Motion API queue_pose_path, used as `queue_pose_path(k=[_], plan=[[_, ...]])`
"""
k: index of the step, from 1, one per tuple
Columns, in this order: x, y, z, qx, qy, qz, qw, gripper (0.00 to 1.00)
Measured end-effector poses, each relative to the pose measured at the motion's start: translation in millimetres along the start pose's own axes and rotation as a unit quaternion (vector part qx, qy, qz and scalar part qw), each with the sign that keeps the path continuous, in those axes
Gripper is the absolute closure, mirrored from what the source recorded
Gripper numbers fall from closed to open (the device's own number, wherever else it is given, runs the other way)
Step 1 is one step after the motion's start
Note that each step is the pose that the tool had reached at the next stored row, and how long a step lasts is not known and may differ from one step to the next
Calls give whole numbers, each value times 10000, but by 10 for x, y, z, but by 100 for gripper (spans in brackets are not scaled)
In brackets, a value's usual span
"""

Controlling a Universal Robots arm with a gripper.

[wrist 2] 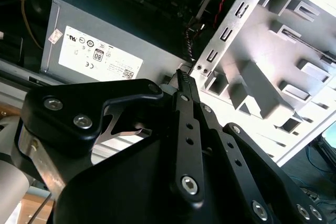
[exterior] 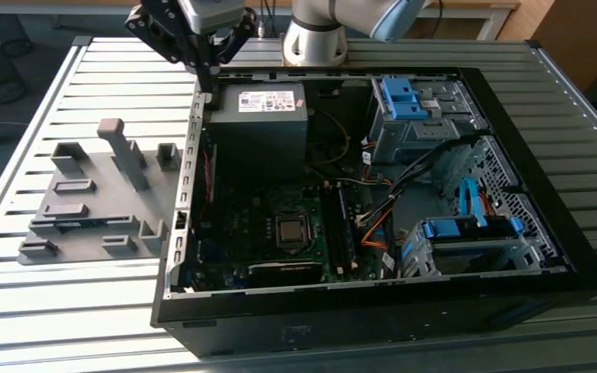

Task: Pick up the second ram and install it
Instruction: 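Reach for the second ram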

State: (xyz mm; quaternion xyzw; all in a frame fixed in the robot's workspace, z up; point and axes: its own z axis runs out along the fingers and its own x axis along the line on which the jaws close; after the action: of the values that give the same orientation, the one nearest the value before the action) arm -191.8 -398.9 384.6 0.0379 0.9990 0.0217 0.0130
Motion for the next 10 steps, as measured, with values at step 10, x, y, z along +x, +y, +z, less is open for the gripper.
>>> queue_pose_path(k=[10], plan=[[33,-3,4,0,0,0,10000,89]])
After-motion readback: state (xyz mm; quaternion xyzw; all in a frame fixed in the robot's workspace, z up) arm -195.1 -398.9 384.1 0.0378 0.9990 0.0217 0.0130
